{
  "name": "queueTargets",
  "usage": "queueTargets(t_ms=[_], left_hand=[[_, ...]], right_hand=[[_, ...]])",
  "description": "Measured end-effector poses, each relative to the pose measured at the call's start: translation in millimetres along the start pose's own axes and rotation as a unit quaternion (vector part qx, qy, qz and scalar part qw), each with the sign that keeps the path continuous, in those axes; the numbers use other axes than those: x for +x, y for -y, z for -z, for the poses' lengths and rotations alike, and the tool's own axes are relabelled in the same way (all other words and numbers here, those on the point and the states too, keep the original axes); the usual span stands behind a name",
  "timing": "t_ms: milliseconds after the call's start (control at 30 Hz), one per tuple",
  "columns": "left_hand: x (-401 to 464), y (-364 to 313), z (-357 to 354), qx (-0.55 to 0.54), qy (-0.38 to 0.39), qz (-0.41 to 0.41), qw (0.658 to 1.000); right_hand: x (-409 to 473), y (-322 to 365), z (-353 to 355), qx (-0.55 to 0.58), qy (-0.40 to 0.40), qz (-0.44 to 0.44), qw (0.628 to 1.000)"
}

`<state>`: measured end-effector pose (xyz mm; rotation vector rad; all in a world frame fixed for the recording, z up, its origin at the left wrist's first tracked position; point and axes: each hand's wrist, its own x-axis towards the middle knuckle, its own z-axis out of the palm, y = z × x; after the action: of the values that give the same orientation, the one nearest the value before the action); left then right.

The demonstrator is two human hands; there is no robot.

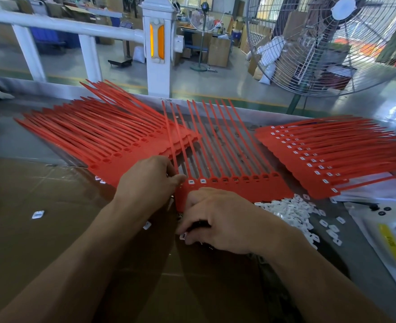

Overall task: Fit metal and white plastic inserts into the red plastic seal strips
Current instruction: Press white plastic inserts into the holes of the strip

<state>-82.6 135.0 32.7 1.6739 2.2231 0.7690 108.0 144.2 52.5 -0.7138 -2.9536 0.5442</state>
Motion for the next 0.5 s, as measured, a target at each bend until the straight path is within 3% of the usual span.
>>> queueTargets(t_ms=[133, 300, 500], left_hand=[[2, -1, -2, -0.014, 0.017, 0.010, 1.000], [2, 0, 0, -0.050, 0.035, 0.017, 0.998], [2, 2, 5, -0.071, 0.029, 0.031, 0.997]], right_hand=[[2, 3, -4, -0.026, -0.026, 0.028, 0.999], [5, -3, -6, 0.036, -0.143, 0.000, 0.989], [0, -27, 1, 0.166, -0.318, -0.114, 0.926]])
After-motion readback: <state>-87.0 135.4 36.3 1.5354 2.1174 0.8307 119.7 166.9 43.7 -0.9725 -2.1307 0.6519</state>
